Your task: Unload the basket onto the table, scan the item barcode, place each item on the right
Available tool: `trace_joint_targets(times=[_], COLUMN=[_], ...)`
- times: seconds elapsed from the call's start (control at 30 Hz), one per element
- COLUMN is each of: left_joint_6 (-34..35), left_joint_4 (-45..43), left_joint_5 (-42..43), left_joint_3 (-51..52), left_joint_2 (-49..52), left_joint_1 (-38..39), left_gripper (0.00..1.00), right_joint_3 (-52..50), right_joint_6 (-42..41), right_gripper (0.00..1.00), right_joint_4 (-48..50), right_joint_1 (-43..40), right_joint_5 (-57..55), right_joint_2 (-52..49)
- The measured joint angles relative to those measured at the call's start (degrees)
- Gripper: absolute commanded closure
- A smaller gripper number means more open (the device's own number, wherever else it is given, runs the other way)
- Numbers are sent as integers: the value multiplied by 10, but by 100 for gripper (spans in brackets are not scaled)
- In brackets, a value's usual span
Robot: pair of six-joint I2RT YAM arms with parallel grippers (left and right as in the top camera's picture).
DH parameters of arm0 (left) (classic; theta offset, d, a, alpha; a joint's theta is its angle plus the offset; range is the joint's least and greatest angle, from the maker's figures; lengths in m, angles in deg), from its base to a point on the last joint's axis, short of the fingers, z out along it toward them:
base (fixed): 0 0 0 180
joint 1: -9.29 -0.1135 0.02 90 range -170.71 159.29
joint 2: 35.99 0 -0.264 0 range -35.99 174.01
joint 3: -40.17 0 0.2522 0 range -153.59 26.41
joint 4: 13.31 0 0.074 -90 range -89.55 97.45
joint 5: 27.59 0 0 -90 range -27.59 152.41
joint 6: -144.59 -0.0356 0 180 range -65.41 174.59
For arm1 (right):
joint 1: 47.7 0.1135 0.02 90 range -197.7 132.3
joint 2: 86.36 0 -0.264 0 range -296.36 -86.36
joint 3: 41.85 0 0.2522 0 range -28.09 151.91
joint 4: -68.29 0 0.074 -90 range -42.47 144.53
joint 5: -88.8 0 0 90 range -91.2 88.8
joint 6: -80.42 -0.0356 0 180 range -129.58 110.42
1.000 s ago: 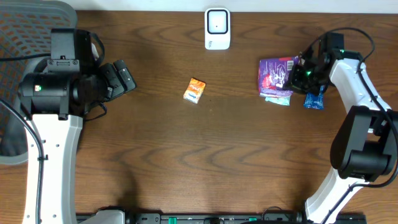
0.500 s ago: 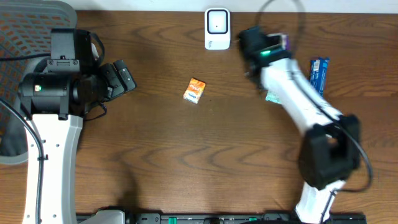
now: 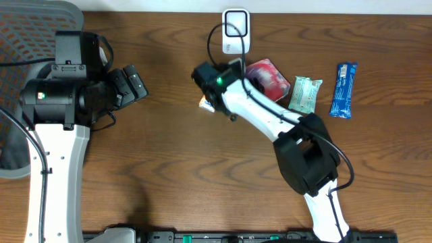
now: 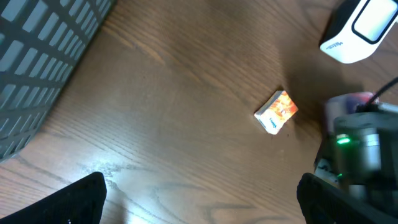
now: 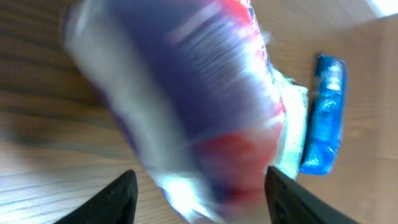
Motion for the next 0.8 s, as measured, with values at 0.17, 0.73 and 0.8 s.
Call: trace_joint_targets(times=[0.17, 0.73, 0.8], left_joint_6=[0, 0, 0], left_joint_4=[0, 0, 0], left_joint_5=[0, 0, 0], left_joint_3=[0, 0, 0], left_joint_2=[0, 0, 0], left_joint_1=[0, 0, 0], left_gripper=[2, 2, 2], right_joint_3=[148, 202, 198], right_joint_6=[3, 321, 338], right_gripper=[27, 16, 19], right_joint_4=[-99, -74, -70], right_joint_1=[-38, -341, -348], right_joint_5=[114, 622, 676], right_joint_2=[-3, -66, -93])
